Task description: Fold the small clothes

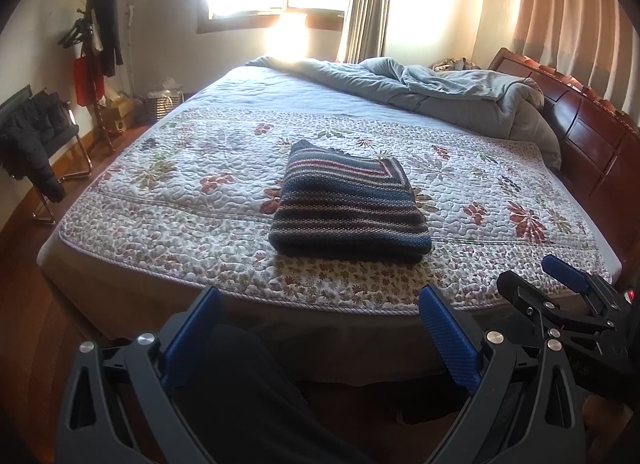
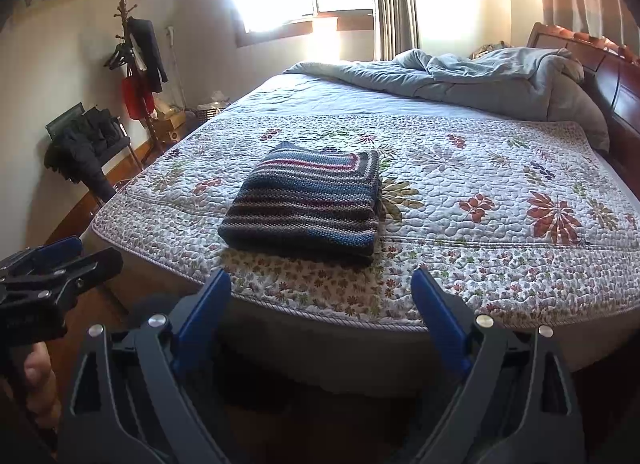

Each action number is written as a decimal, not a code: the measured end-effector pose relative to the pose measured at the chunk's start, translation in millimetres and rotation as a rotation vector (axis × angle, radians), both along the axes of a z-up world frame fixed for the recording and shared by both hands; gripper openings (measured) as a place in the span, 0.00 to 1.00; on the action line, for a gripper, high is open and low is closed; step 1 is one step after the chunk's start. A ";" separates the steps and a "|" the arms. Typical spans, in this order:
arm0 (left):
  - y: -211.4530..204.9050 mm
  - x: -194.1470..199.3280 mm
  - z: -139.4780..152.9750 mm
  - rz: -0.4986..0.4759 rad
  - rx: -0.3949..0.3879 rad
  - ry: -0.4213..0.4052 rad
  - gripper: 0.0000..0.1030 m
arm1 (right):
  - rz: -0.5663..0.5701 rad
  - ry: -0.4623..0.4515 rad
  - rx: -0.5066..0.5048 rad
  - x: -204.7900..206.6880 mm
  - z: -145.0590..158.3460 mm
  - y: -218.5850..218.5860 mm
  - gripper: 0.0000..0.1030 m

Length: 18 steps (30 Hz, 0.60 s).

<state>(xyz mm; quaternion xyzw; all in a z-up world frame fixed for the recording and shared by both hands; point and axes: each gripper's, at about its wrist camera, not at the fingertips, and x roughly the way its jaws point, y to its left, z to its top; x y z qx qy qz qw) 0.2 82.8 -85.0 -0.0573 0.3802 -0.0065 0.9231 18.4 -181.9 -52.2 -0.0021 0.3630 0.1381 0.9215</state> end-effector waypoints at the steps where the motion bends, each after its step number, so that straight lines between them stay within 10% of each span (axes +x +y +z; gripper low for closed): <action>1: -0.2 0.9 -0.7 -0.001 0.000 0.001 0.96 | 0.001 0.002 0.001 1.1 -0.7 0.5 0.88; 18: -2.9 5.8 -4.1 0.004 0.029 -0.005 0.96 | -0.002 0.010 0.000 7.1 -6.1 0.0 0.88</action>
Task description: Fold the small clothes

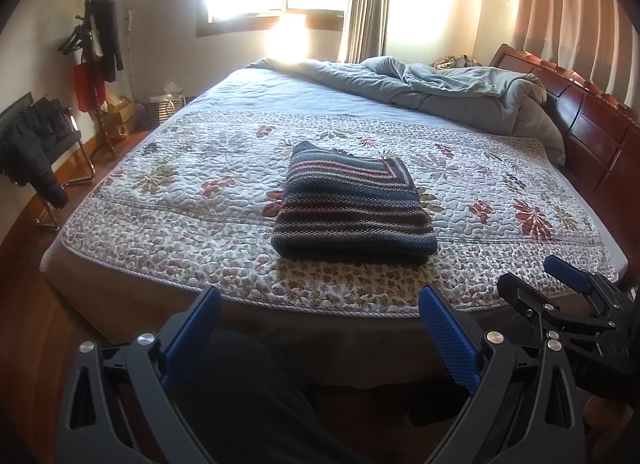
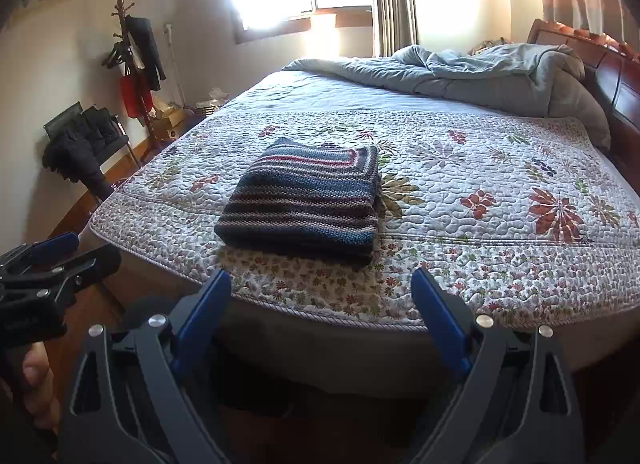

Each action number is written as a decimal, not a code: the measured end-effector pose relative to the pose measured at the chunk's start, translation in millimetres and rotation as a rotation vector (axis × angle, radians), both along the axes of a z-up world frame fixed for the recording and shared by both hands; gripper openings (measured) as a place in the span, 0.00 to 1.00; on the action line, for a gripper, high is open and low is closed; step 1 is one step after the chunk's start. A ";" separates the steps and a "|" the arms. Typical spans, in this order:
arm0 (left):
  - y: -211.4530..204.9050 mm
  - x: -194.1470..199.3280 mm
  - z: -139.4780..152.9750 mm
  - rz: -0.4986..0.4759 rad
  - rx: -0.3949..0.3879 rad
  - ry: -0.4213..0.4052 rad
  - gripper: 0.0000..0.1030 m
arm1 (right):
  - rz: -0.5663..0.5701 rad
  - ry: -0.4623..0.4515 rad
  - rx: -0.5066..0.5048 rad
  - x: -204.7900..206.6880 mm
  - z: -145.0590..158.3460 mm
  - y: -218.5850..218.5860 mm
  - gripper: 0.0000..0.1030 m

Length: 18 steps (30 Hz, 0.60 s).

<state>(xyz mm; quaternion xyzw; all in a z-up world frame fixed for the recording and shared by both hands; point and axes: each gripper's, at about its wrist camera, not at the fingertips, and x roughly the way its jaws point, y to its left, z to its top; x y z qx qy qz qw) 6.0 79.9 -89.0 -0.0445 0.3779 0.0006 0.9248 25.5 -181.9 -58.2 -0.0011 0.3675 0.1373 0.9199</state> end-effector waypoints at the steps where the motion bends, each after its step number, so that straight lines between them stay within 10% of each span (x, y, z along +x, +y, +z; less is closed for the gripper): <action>1: 0.6 0.1 -0.1 0.003 0.001 0.000 0.96 | 0.000 -0.001 0.000 0.4 -0.3 -0.2 0.88; 18: 0.3 -3.2 2.5 0.022 0.009 0.010 0.96 | -0.001 -0.002 0.003 0.6 -1.2 -1.2 0.88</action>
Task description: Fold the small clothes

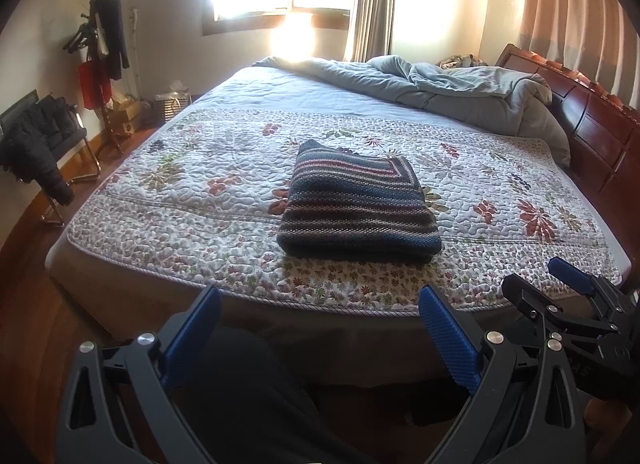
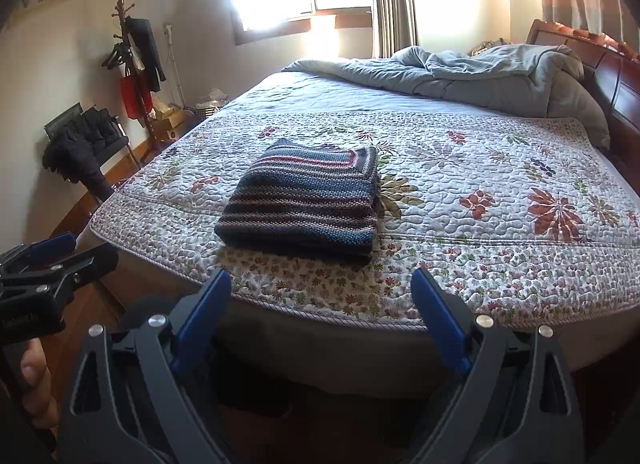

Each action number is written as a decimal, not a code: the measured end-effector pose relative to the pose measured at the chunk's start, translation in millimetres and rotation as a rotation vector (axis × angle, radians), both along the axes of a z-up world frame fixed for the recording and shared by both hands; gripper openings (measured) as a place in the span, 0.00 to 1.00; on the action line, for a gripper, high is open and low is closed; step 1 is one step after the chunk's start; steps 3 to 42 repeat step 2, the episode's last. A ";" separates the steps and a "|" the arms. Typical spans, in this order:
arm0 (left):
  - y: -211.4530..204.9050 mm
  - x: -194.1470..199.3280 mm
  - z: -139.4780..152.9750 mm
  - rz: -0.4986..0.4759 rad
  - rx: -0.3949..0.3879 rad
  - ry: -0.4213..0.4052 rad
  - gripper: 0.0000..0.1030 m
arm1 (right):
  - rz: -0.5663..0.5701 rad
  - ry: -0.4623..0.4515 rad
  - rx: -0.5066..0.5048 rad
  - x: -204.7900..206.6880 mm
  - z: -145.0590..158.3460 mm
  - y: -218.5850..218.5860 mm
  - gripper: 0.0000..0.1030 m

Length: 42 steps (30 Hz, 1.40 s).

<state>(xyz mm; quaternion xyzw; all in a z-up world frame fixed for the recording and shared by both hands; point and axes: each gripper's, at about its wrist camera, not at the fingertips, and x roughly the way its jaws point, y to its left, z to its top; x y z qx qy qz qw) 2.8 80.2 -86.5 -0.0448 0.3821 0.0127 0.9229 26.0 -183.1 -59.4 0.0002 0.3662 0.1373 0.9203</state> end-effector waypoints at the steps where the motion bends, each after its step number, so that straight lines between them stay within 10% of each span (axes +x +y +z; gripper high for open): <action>1: 0.3 0.3 0.2 0.003 0.001 0.001 0.96 | -0.001 -0.001 -0.001 0.0 -0.1 0.1 0.88; 42: 0.2 0.3 0.0 0.004 0.002 0.003 0.96 | -0.002 -0.001 -0.002 -1.0 0.4 0.7 0.88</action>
